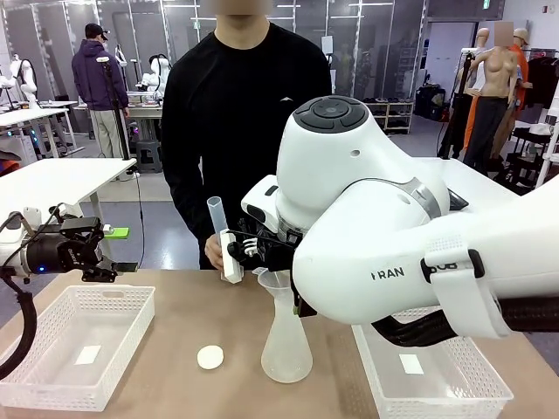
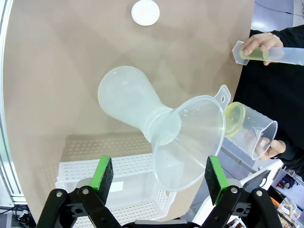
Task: Prepare the solutions needed for the experiment.
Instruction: Once the solution is in the Big flask , pick up the Plastic Funnel and place it back into the right Organizing basket.
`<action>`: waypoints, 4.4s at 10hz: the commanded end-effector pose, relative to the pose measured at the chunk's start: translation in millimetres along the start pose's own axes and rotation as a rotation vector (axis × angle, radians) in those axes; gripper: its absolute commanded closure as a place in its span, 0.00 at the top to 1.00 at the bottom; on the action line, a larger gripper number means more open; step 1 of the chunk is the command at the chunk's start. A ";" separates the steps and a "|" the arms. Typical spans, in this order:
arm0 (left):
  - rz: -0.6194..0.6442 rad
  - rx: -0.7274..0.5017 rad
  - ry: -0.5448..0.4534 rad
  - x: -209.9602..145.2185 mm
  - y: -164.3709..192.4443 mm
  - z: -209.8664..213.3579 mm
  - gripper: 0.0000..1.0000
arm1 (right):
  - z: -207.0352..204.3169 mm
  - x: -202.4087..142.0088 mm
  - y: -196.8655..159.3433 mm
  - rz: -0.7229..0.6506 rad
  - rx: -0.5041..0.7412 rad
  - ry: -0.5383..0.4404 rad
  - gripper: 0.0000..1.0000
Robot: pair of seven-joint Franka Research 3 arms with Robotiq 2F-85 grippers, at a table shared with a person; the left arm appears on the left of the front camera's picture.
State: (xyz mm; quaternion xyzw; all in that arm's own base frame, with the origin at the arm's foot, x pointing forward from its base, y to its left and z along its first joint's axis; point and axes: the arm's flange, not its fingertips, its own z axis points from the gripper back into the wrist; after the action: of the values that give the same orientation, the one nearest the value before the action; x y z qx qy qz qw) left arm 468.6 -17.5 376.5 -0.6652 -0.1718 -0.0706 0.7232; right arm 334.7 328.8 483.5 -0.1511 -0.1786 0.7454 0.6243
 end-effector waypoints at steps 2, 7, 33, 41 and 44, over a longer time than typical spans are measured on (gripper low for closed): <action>-0.006 0.002 0.008 -1.1 -2.6 0.9 1.00 | 22.8 7.0 0.2 0.021 -0.031 -0.026 0.97; -0.006 0.002 0.008 -1.1 -2.6 0.9 1.00 | 68.0 -27.4 -12.3 -0.118 -0.138 -0.061 0.97; -0.006 0.002 0.008 -1.1 -2.6 0.9 1.00 | -48.5 -299.4 34.5 -1.530 0.941 -1.133 0.97; -0.006 0.002 0.008 -1.1 -2.6 0.9 1.00 | -81.5 -310.6 33.7 -1.688 1.212 -1.005 0.97; -0.006 0.002 0.008 -1.1 -2.6 0.9 1.00 | -91.6 -310.6 36.2 -1.707 1.255 -1.018 0.97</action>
State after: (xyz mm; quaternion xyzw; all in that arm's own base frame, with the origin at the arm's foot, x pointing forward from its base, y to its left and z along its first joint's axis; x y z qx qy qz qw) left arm 468.6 -17.6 376.5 -0.6651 -0.1718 -0.0707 0.7233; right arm 392.4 25.1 382.4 0.6613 -0.0612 0.0254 0.7472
